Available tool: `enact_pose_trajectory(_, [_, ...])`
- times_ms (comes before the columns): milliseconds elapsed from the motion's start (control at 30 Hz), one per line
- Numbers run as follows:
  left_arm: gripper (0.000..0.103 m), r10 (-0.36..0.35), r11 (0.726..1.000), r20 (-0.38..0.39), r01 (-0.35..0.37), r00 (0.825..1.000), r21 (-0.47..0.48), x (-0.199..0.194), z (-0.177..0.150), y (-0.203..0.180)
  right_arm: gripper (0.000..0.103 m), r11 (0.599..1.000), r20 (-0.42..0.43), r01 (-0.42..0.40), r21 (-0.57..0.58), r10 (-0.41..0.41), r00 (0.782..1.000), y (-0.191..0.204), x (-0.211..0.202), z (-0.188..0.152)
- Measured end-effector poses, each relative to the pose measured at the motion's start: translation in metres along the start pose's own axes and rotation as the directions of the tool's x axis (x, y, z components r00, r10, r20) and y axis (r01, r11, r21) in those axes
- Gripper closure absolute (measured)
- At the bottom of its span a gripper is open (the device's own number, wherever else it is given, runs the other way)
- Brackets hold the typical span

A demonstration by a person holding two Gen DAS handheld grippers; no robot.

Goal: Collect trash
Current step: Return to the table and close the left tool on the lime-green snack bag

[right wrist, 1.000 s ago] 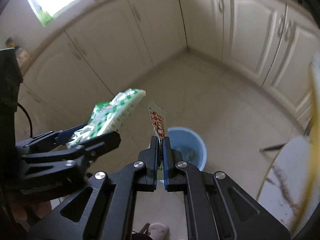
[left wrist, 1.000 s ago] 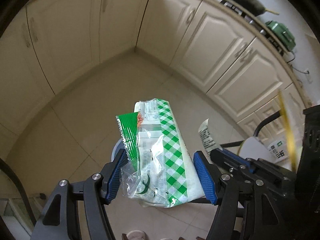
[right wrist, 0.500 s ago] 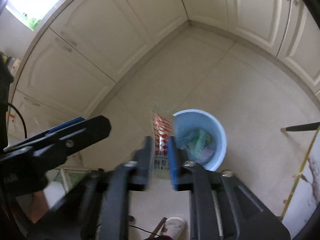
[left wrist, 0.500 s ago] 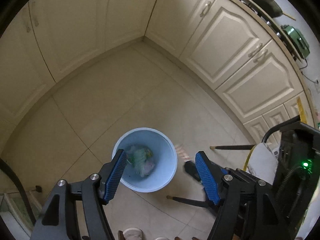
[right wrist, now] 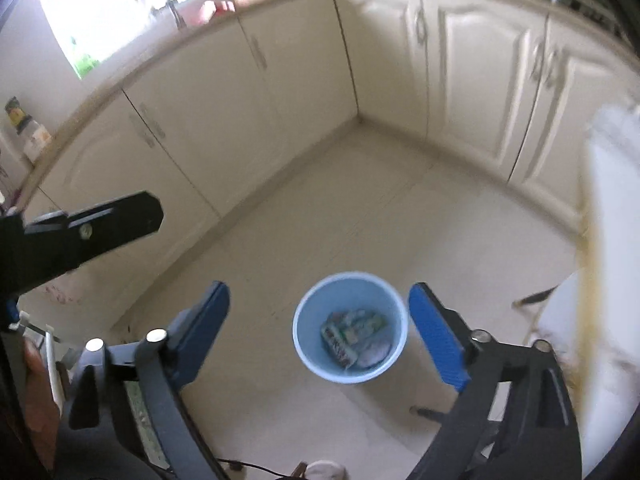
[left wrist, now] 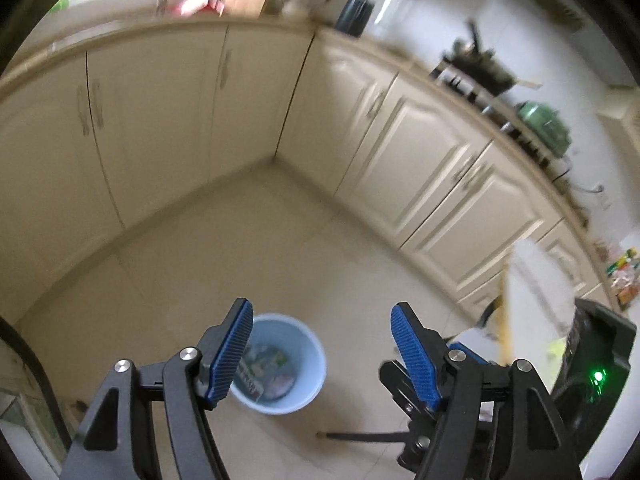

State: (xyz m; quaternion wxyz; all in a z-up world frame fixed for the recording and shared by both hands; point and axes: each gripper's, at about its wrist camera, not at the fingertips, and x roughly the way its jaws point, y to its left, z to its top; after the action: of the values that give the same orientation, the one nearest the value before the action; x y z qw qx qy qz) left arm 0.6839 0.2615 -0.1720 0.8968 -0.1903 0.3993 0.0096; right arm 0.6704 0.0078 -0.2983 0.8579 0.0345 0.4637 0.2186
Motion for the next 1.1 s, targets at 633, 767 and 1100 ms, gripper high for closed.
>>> enact_pose_trajectory(633, [0.018, -0.155, 0.903, -0.014, 0.147, 0.988, 0.403, -0.041, -0.132, -0.279, 0.0, 0.912, 0.348, 0.298, 0.283, -0.387, 0.854, -0.152, -0.32, -0.09])
enact_pose_trajectory(767, [0.018, -0.149, 0.889, -0.12, 0.186, 0.982, 0.419, 0.021, -0.123, -0.327, 0.0, 0.881, 0.311, 0.304, 0.364, -0.422, 0.851, -0.203, -0.337, -0.123])
enact_pose_trajectory(1100, [0.018, -0.145, 0.914, -0.278, 0.236, 0.95, 0.33, 0.109, -0.109, -0.371, 0.0, 0.841, 0.23, 0.305, 0.448, -0.437, 0.869, -0.28, -0.337, -0.178])
